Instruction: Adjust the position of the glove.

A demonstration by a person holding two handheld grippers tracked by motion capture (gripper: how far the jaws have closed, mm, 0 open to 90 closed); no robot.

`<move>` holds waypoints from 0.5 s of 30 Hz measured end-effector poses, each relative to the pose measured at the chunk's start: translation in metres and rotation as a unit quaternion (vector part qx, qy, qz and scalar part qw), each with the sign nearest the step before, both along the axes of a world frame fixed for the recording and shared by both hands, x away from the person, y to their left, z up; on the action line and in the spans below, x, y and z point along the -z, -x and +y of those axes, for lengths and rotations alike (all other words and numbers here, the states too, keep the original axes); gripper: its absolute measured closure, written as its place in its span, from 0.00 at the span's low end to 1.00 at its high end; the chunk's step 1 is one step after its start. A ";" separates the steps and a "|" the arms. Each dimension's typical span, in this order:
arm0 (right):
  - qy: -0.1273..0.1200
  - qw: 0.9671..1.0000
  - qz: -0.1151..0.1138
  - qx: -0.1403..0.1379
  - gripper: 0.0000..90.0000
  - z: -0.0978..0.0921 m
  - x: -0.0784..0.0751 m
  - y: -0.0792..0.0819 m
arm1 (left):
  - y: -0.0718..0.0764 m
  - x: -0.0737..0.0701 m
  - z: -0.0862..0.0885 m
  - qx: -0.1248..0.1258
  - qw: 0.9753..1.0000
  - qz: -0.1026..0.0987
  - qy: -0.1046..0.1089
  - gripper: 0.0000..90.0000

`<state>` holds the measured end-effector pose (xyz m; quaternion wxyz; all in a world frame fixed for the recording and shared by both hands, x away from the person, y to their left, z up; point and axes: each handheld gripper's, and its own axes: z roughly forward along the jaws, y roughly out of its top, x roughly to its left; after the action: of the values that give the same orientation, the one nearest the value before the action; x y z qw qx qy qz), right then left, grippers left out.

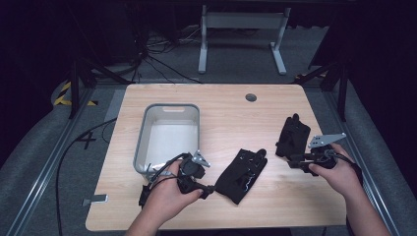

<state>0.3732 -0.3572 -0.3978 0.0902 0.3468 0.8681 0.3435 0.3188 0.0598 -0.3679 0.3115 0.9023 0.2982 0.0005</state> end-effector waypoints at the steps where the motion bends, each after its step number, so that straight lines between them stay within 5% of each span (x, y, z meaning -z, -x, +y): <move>1: 0.000 1.000 0.000 0.000 0.74 0.000 0.000 0.000 | 0.000 0.000 0.000 0.000 1.000 0.000 0.000 0.45; 8: -0.011 1.000 -0.001 -0.007 0.74 0.003 -0.001 0.000 | 0.002 0.001 -0.005 0.017 1.000 -0.002 0.009 0.46; 15: -0.011 1.000 -0.003 -0.019 0.75 0.014 -0.001 -0.002 | 0.008 -0.001 -0.007 0.032 0.998 -0.005 0.051 0.56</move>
<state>0.3755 -0.3430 -0.3963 0.0822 0.3301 0.8704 0.3559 0.3111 0.0525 -0.3668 0.3585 0.8942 0.2674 -0.0200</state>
